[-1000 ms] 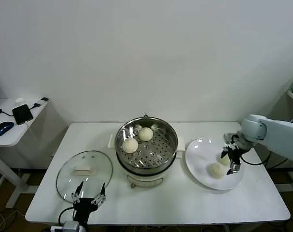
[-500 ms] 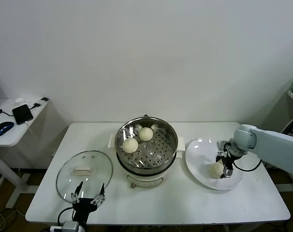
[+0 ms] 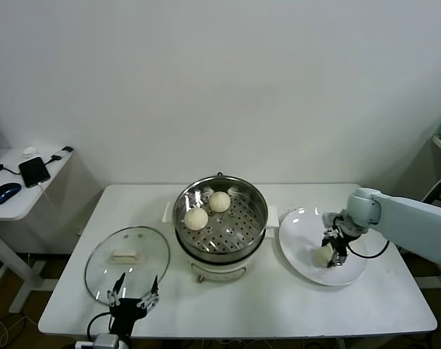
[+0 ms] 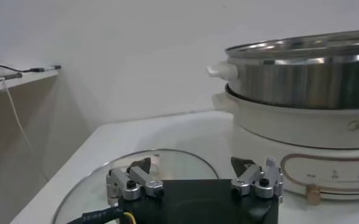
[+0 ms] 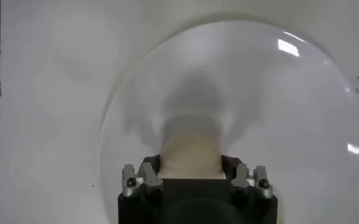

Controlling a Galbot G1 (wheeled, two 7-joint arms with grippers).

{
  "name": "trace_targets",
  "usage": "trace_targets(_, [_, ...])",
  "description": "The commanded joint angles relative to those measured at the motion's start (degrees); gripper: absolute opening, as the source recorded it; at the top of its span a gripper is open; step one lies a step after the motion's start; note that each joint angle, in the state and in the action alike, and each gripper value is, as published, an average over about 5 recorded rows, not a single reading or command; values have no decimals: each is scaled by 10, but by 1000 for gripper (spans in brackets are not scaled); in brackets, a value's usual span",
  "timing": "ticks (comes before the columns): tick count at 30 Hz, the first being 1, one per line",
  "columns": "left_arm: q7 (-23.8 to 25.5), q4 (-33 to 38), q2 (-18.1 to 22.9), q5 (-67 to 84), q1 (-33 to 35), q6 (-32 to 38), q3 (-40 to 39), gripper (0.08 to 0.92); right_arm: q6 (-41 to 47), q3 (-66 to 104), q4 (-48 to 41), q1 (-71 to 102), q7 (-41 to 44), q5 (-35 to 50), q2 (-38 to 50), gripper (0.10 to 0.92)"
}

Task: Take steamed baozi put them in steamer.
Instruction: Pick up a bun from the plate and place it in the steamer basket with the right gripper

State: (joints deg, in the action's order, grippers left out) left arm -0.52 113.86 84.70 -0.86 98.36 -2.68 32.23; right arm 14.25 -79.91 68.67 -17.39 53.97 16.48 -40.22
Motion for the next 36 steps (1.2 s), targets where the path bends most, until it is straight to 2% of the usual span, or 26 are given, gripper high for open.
trace_targets(1, [0,1,0,-1,0,-1,0,823,-13,-45,28,-111,29,19,-9,670])
trace_targets(5, [1,5,-1,-3,1,-3,-1,823,-60,-123,53,-264,60,46,-54,670])
trace_targets(8, [1,8,-1,-4,1,-4,-2,823,-126,-156,64,-371,79,58,-113,670])
trace_targets(14, [1,10,-1,-6,0,-5,-5,823,-266,-99,75,-460,110,53,-243,670])
trace_targets(18, [1,10,1,-6,0,-4,-5,823,-330,-68,124,-434,110,24,-302,670])
trace_targets(25, [0,13,5,-5,6,-2,-4,823,-410,-57,199,-329,97,-74,-334,670])
trace_targets(29, [-1,12,5,-5,9,1,-3,823,-437,-67,189,-272,87,-129,-344,670])
trace_targets(36, [-2,11,5,-4,14,5,-1,823,-454,-63,119,-191,69,-195,-356,670])
